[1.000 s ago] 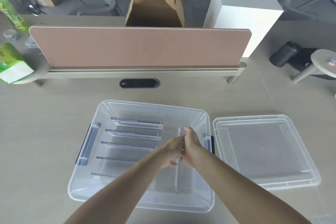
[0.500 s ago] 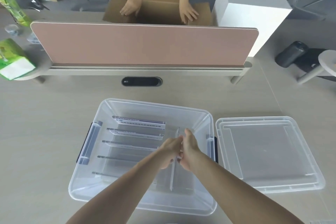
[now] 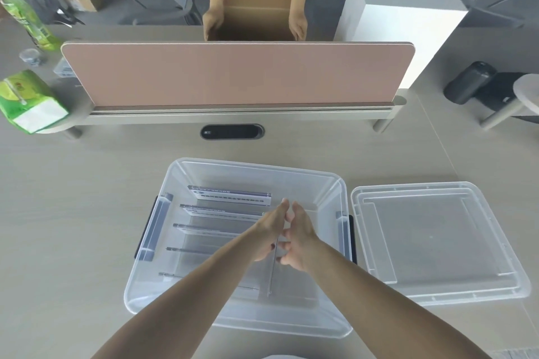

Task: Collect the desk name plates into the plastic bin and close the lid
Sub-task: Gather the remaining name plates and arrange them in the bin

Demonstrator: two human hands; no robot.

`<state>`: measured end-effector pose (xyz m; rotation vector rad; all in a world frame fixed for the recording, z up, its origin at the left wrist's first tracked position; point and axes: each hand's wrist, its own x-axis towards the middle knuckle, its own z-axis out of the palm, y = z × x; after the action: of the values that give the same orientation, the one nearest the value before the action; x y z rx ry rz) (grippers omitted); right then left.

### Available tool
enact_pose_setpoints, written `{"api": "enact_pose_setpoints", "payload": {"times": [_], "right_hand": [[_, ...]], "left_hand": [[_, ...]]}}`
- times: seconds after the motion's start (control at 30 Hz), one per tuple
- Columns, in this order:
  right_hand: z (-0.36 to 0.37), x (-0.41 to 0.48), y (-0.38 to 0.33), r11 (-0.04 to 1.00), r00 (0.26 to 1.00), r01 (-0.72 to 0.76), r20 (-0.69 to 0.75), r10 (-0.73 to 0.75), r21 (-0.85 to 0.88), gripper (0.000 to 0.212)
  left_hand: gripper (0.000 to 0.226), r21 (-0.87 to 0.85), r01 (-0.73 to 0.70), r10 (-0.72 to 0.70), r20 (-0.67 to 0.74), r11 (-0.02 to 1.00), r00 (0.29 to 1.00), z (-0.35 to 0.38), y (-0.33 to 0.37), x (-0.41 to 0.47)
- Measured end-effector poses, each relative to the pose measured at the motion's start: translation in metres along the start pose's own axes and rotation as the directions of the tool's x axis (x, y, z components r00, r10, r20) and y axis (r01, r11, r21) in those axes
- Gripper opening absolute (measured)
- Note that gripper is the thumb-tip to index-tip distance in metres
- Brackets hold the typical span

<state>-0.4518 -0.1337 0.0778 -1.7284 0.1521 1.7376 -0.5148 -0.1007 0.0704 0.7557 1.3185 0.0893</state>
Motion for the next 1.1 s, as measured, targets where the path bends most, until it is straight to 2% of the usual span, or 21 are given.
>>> {"api": "enact_pose_setpoints", "payload": {"times": [0.2, 0.47, 0.57, 0.63, 0.7, 0.73, 0.8, 0.83, 0.87, 0.9, 0.93, 0.97, 1.0, 1.03, 1.1], "right_hand": [[0.011, -0.005, 0.003, 0.999, 0.999, 0.042, -0.011, -0.042, -0.027, 0.054], [0.007, 0.004, 0.009, 0.997, 0.995, 0.082, -0.049, -0.082, 0.008, 0.067], [0.011, 0.000, 0.008, 0.995, 0.995, 0.096, -0.026, -0.097, -0.005, 0.063], [0.012, -0.006, 0.006, 0.996, 0.996, 0.086, -0.015, -0.086, -0.005, 0.058], [0.010, -0.007, 0.004, 0.997, 0.997, 0.069, -0.020, -0.069, -0.018, 0.059], [0.009, -0.007, 0.002, 0.997, 0.997, 0.067, -0.024, -0.068, -0.032, 0.061], [0.007, -0.006, -0.003, 0.972, 0.980, 0.172, -0.068, -0.184, -0.163, 0.060], [0.006, -0.004, -0.008, 0.903, 0.940, 0.286, -0.089, -0.330, -0.320, 0.053], [0.005, -0.001, -0.014, 0.758, 0.862, 0.397, -0.072, -0.501, -0.517, 0.046], [0.003, 0.002, -0.022, 0.529, 0.751, 0.466, 0.002, -0.660, -0.709, 0.039], [0.002, 0.006, -0.029, 0.260, 0.646, 0.474, 0.132, -0.752, -0.841, 0.033], [0.002, 0.009, -0.038, 0.025, 0.581, 0.441, 0.264, -0.769, -0.897, 0.025], [0.004, 0.014, -0.046, -0.146, 0.568, 0.401, 0.370, -0.735, -0.904, 0.017], [0.007, 0.018, -0.052, -0.239, 0.608, 0.363, 0.423, -0.672, -0.901, 0.014], [0.017, 0.026, -0.061, -0.346, 0.698, 0.297, 0.450, -0.558, -0.890, 0.019]], "left_hand": [[0.043, 0.012, -0.028, 0.028, 0.040, 1.000, 0.999, -0.006, -0.001, -0.008], [0.059, -0.068, -0.015, 0.021, 0.081, 0.998, 0.996, -0.003, 0.005, -0.017], [0.054, -0.076, -0.042, 0.051, 0.113, 0.996, 0.992, -0.008, 0.008, -0.025], [0.050, -0.074, -0.037, 0.043, 0.086, 0.997, 0.995, -0.015, 0.011, -0.029], [0.046, 0.087, -0.096, 0.098, -0.018, 0.992, 0.995, -0.027, 0.024, -0.038], [0.043, 0.269, -0.156, 0.180, -0.069, 0.950, 0.981, -0.036, 0.031, -0.037], [0.027, 0.638, -0.253, 0.445, -0.157, 0.727, 0.882, -0.058, 0.039, -0.028], [0.027, 0.707, -0.233, 0.513, -0.209, 0.667, 0.833, -0.070, 0.044, -0.025], [0.030, 0.738, -0.208, 0.553, -0.258, 0.642, 0.792, -0.083, 0.049, -0.022], [0.032, 0.769, -0.167, 0.584, -0.306, 0.617, 0.752, -0.098, 0.050, -0.017], [0.035, 0.820, -0.107, 0.607, -0.321, 0.562, 0.727, -0.113, 0.052, -0.013], [0.038, 0.857, -0.028, 0.598, -0.335, 0.515, 0.728, -0.126, 0.051, -0.009], [0.040, 0.887, 0.050, 0.578, -0.341, 0.459, 0.741, -0.137, 0.049, -0.005], [0.043, 0.915, 0.105, 0.565, -0.327, 0.389, 0.758, -0.145, 0.046, -0.003], [0.043, 0.964, 0.155, 0.573, -0.255, 0.218, 0.779, -0.152, 0.042, -0.001]]}}
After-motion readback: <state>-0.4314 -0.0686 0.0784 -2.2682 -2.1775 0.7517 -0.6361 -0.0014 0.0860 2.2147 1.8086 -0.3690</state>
